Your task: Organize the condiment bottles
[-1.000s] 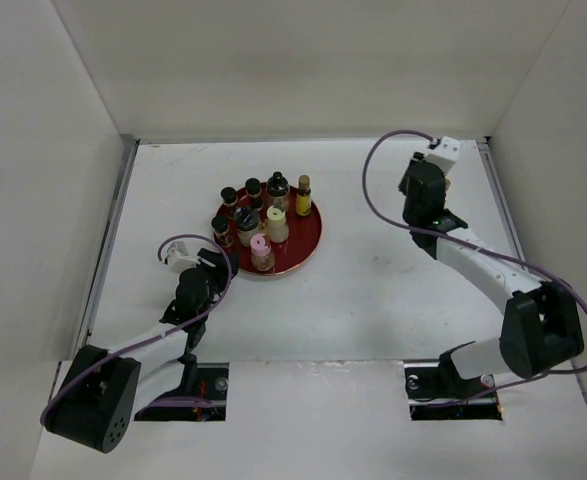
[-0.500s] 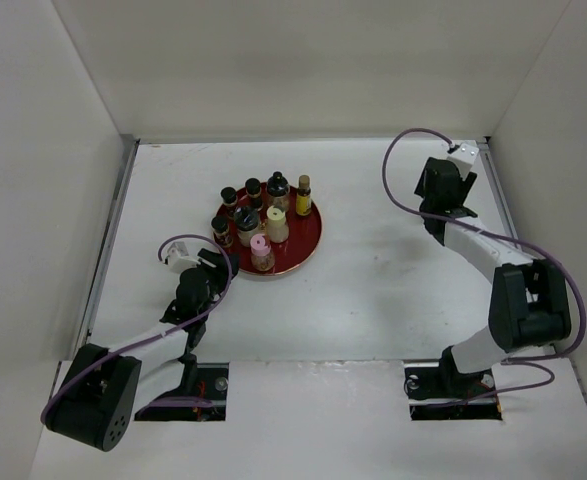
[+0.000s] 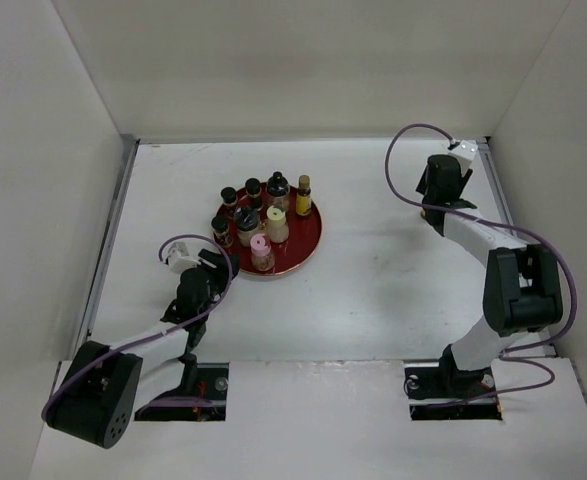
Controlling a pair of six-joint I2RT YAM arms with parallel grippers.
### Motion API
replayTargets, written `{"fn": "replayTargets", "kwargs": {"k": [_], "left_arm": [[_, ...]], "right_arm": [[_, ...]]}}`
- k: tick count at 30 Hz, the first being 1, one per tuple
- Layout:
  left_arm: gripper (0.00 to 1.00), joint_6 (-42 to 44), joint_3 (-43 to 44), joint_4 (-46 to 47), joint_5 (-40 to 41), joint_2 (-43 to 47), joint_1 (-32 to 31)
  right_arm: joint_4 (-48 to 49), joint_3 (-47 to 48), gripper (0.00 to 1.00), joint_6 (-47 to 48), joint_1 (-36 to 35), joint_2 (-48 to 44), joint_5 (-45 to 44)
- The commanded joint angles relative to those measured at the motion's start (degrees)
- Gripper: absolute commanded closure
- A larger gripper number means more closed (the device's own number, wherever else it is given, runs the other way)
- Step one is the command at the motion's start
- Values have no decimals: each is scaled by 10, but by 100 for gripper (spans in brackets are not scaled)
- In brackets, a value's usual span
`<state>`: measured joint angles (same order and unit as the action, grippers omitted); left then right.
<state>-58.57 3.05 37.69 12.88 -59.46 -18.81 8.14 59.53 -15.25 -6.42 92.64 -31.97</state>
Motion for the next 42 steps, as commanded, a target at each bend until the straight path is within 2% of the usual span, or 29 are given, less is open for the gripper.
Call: {"fn": "replayTargets", "kwargs": {"k": [1, 6, 11, 13, 20, 29, 34, 42], "left_arm": [[49, 3, -3, 36, -1, -5, -1], [49, 4, -5, 37, -2, -5, 1], [49, 6, -5, 37, 2, -4, -1], [49, 4, -5, 37, -3, -6, 1], [49, 4, -3, 39, -3, -11, -2], [49, 6, -7, 34, 0, 8, -3], [49, 11, -7, 35, -1, 12, -5], [49, 26, -14, 18, 7, 61, -3]], "right_arm": [[18, 20, 41, -11, 3, 6, 9], [20, 26, 49, -11, 8, 11, 9], [18, 28, 70, -8, 6, 12, -3], [23, 17, 73, -12, 6, 0, -14], [28, -27, 78, -29, -44, -103, -33], [50, -78, 78, -65, -239, -192, -13], [80, -43, 77, -73, -328, -151, -6], [99, 44, 78, -65, -406, -37, 1]]}}
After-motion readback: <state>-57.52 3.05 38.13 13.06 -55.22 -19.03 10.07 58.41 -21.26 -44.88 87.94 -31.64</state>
